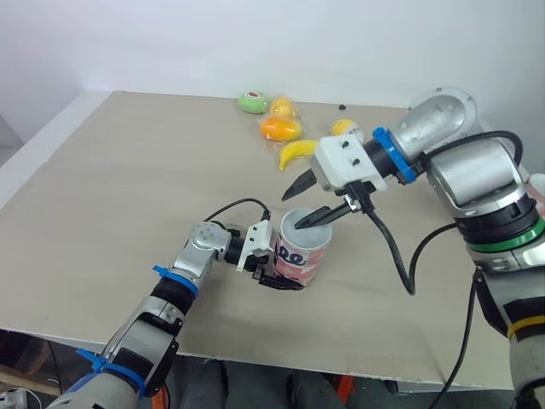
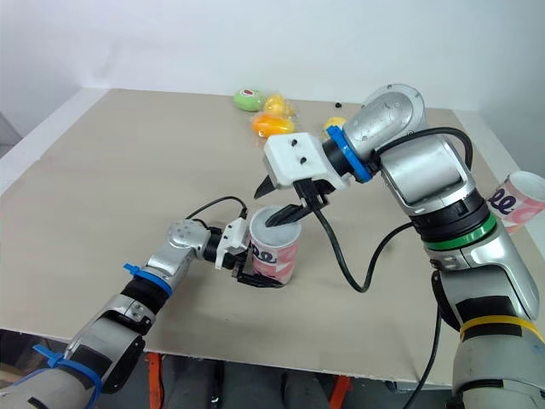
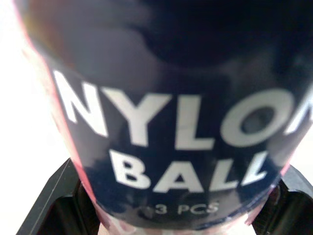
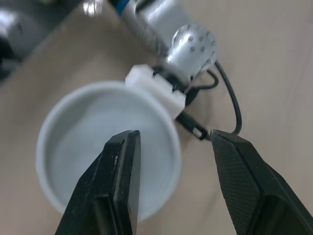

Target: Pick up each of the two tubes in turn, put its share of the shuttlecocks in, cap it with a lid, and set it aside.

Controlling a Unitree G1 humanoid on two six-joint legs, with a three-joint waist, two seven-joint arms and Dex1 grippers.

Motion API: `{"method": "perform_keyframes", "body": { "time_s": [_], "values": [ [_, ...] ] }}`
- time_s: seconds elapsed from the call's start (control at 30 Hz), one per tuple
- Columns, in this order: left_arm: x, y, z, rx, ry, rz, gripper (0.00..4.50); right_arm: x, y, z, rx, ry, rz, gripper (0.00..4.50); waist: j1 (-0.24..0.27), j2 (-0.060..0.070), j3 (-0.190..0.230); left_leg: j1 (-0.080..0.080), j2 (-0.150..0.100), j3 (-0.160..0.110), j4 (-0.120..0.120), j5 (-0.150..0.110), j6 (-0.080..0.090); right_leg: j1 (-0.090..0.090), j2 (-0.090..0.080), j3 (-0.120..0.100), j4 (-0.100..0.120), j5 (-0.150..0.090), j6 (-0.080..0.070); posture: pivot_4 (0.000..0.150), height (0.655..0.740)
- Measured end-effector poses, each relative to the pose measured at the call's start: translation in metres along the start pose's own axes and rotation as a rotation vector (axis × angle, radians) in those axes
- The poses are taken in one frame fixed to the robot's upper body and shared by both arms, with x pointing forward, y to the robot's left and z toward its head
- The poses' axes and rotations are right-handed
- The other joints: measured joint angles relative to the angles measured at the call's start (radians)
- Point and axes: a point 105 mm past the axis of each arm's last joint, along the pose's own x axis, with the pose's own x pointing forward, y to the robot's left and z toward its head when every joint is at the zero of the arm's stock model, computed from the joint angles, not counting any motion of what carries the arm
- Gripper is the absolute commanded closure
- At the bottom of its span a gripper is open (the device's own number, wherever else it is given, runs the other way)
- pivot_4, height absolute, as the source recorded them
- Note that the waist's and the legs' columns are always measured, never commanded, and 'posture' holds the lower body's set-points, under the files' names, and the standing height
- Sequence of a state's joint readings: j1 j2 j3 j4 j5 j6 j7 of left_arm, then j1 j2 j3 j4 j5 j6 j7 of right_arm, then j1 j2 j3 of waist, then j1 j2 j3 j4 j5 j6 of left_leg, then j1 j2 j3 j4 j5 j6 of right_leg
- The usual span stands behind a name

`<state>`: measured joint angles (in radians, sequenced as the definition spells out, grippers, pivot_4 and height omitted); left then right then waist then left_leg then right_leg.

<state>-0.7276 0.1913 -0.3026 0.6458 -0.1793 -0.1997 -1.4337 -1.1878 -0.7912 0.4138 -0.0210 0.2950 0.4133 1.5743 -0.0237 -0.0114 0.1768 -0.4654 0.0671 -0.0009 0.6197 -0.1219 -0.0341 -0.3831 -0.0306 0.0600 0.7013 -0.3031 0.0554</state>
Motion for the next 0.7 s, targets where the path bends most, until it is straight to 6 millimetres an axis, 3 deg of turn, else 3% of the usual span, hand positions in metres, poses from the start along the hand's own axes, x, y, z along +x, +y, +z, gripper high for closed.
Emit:
{"method": "perform_keyframes", "body": {
  "time_s": [0.07, 0.17, 0.2, 0.4, 0.7],
  "values": [
    [0.0, 0.0, 0.0, 0.0, 0.0, -0.001, 1.13, -0.012, -0.001, 0.005, 0.002, -0.011, -0.021, 2.84, 0.001, 0.0, 0.0, 0.0, 0.0, 0.0, 0.0, 0.0, 0.0, 0.0, 0.0, 0.0, 0.0, 0.0, 0.0, 0.15, 0.6946],
    [0.0, 0.0, 0.0, 0.0, 0.0, 0.001, 1.13, -0.02, 0.002, 0.004, 0.014, -0.009, -0.031, 4.19, 0.001, 0.0, 0.0, 0.0, 0.0, 0.0, -0.001, 0.0, 0.0, -0.001, 0.0, 0.0, 0.0, 0.0, 0.0, 0.15, 0.6946],
    [0.0, 0.0, 0.0, 0.0, 0.0, 0.001, 1.13, -0.022, 0.004, 0.004, 0.012, -0.007, -0.026, 4.39, 0.001, 0.0, 0.0, 0.0, 0.0, 0.0, -0.001, 0.0, 0.0, -0.001, 0.0, 0.0, 0.0, 0.0, 0.0, 0.15, 0.6946],
    [0.0, 0.0, 0.0, 0.0, 0.0, 0.002, 1.13, -0.009, 0.02, -0.001, 0.015, -0.003, 0.063, 4.39, 0.0, 0.0, 0.0, 0.0, 0.0, 0.0, -0.001, 0.0, 0.0, -0.001, 0.0, 0.0, 0.0, 0.0, 0.0, 0.15, 0.6946],
    [-0.002, 0.0, -0.002, -0.01, -0.001, 0.014, 1.13, 0.015, 0.02, -0.014, -0.058, 0.078, 0.097, 4.39, -0.002, -0.001, -0.002, 0.002, 0.001, 0.0, -0.001, 0.0, 0.0, -0.003, 0.001, 0.0, 0.0, 0.0, 0.0, 0.15, 0.6946]
  ]
}}
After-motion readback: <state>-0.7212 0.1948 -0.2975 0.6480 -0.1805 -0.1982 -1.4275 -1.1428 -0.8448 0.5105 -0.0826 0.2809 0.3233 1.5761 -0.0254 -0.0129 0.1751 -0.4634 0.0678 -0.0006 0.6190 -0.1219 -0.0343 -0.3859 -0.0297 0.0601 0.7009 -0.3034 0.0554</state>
